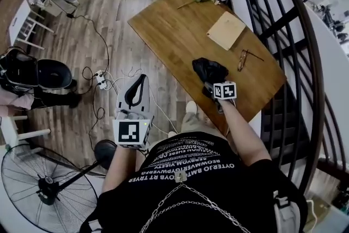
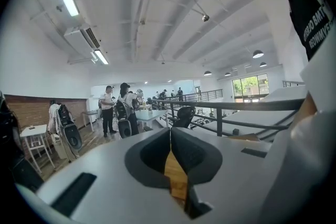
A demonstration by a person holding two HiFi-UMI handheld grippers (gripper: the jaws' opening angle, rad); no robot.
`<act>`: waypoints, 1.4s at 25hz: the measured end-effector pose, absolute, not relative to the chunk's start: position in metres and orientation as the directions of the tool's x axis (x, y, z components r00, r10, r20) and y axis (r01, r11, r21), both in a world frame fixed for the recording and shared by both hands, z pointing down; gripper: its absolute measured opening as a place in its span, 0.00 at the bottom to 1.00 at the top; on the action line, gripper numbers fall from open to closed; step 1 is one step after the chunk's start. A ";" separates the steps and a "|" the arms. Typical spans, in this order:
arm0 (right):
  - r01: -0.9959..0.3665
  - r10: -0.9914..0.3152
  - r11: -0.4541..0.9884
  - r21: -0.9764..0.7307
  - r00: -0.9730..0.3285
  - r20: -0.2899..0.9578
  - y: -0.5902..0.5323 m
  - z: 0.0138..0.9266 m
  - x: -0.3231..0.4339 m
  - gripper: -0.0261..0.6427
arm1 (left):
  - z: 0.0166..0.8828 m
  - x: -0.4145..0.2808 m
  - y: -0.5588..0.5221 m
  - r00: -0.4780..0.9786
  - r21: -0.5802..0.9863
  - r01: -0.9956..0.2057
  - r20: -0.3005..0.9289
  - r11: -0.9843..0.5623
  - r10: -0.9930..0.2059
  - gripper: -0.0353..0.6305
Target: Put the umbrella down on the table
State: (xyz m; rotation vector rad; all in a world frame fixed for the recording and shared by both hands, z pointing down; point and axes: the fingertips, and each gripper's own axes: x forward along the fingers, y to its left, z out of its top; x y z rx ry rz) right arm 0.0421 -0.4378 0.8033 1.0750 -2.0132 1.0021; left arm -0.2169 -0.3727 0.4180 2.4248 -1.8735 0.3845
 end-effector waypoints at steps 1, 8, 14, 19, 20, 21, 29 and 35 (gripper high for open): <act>-0.874 -0.404 0.375 -0.310 -0.455 0.794 -0.438 0.796 0.047 0.52 | 0.416 -0.216 -0.370 0.236 -0.112 -0.958 0.225 -0.265 -0.945 0.10; -0.866 -0.524 0.449 -0.223 -0.456 0.719 -0.418 0.738 0.074 0.42 | 0.407 -0.209 -0.352 0.263 -0.089 -0.955 0.190 -0.283 -0.946 0.10; -0.836 -0.660 0.521 -0.172 -0.523 0.539 -0.396 0.636 0.070 0.08 | 0.400 -0.206 -0.335 0.297 -0.033 -0.952 0.154 -0.306 -0.942 0.10; -0.826 -0.750 0.554 -0.100 -0.548 0.370 -0.376 0.541 0.069 0.06 | 0.386 -0.206 -0.315 0.311 -0.008 -0.949 0.116 -0.314 -0.943 0.10; -0.823 -0.759 0.563 -0.077 -0.552 0.347 -0.372 0.525 0.068 0.06 | 0.383 -0.207 -0.312 0.311 -0.011 -0.949 0.113 -0.314 -0.944 0.10; -0.820 -0.766 0.570 -0.057 -0.555 0.324 -0.367 0.509 0.067 0.06 | 0.380 -0.208 -0.308 0.310 -0.015 -0.949 0.110 -0.314 -0.944 0.10; -0.799 -0.785 0.601 0.014 -0.588 0.196 -0.326 0.422 0.055 0.06 | 0.361 -0.210 -0.267 0.325 -0.043 -0.944 0.068 -0.329 -0.943 0.10; -0.788 -0.778 0.615 0.034 -0.599 0.192 -0.305 0.408 0.049 0.06 | 0.366 -0.216 -0.246 0.312 -0.025 -0.949 0.065 -0.314 -0.948 0.10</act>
